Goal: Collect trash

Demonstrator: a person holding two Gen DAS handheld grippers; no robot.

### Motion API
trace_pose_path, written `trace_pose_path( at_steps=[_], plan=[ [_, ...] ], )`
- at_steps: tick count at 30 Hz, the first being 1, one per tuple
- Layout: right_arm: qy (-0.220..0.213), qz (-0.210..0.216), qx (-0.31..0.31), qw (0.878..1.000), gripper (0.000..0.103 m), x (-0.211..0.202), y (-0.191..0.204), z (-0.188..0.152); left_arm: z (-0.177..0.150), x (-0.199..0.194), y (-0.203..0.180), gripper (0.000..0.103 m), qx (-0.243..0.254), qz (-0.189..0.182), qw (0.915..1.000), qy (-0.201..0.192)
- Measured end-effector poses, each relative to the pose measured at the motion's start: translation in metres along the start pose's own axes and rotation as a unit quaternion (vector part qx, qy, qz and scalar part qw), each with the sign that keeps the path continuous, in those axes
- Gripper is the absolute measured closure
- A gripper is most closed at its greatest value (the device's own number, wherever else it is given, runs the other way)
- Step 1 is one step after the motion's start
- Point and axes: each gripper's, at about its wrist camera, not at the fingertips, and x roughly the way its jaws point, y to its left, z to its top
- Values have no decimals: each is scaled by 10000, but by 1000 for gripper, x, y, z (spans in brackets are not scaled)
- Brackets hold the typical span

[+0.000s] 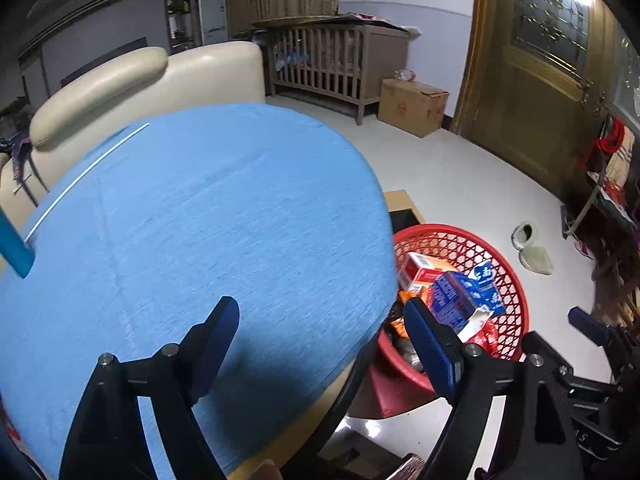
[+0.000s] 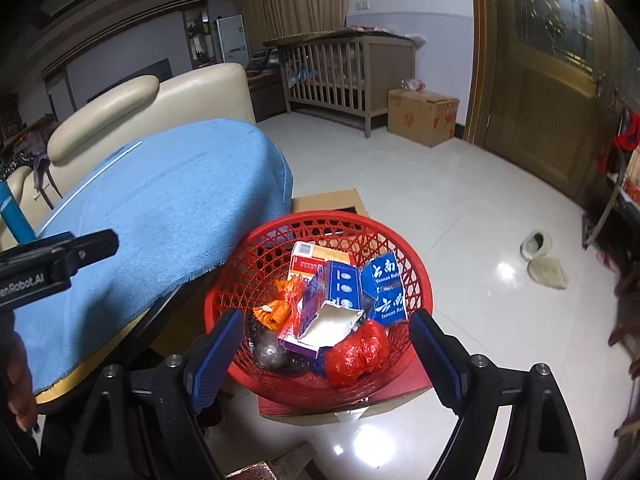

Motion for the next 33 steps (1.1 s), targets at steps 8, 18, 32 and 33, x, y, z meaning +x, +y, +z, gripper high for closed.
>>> trace_pose_path(
  at_steps=[8, 18, 32, 33],
  plan=[
    [-42, -93, -57, 9999, 15, -6, 10, 3, -8, -13, 11, 18, -77, 223, 9996, -183],
    [-83, -57, -5, 9999, 15, -8, 9, 5, -13, -15, 14, 18, -139, 204, 9995, -201],
    [-63, -93, 21, 9999, 15, -6, 7, 4, -15, -14, 9, 18, -29, 200, 9997, -171],
    [-62, -90, 20, 9999, 15, -6, 7, 4, -15, -13, 8, 18, -18, 198, 9997, -171]
  ],
)
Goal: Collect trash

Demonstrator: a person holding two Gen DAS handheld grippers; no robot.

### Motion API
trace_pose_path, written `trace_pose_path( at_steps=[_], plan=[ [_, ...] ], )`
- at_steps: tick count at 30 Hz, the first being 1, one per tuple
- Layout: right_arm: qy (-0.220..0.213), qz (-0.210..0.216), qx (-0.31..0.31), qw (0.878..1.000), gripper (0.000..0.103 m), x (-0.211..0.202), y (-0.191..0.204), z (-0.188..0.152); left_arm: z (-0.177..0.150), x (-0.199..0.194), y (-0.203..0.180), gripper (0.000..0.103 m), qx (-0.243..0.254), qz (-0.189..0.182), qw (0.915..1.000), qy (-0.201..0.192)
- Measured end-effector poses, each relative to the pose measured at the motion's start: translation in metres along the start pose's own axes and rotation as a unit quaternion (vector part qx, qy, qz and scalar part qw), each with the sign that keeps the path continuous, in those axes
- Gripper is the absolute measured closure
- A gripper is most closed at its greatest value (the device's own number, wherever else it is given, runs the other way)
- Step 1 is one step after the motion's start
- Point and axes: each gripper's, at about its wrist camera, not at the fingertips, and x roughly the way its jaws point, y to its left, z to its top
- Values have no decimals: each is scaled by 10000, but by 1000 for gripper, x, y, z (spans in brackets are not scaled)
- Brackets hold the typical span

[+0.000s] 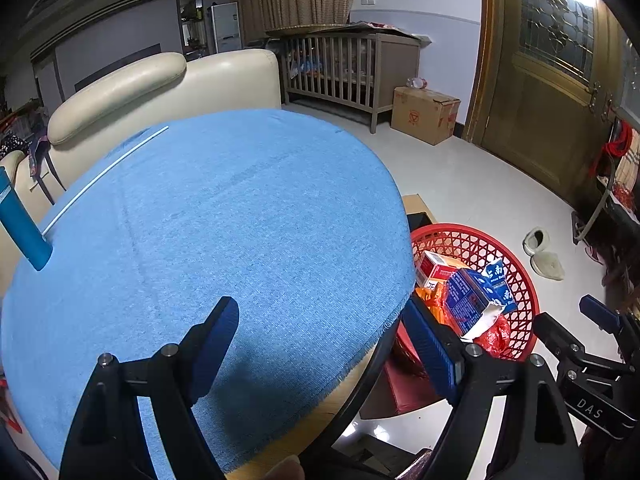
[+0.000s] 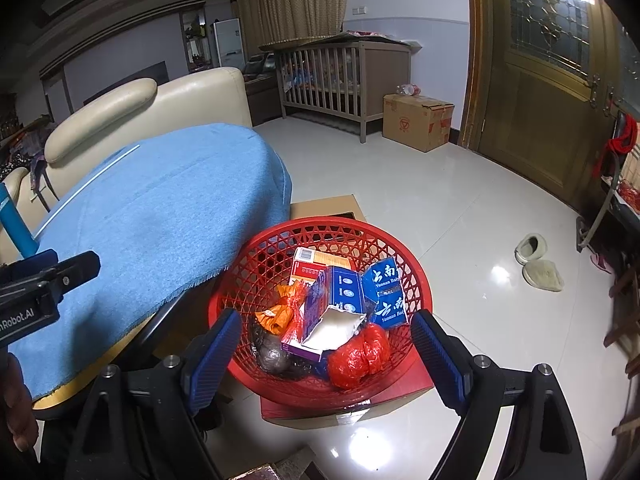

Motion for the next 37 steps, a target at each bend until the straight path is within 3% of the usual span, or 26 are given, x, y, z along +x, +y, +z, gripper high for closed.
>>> trace_pose_path(
  at_steps=[37],
  plan=[
    [150, -83, 117, 9998, 15, 8, -6, -3, -4, 1, -12, 18, 344, -270, 9990, 37]
  ],
)
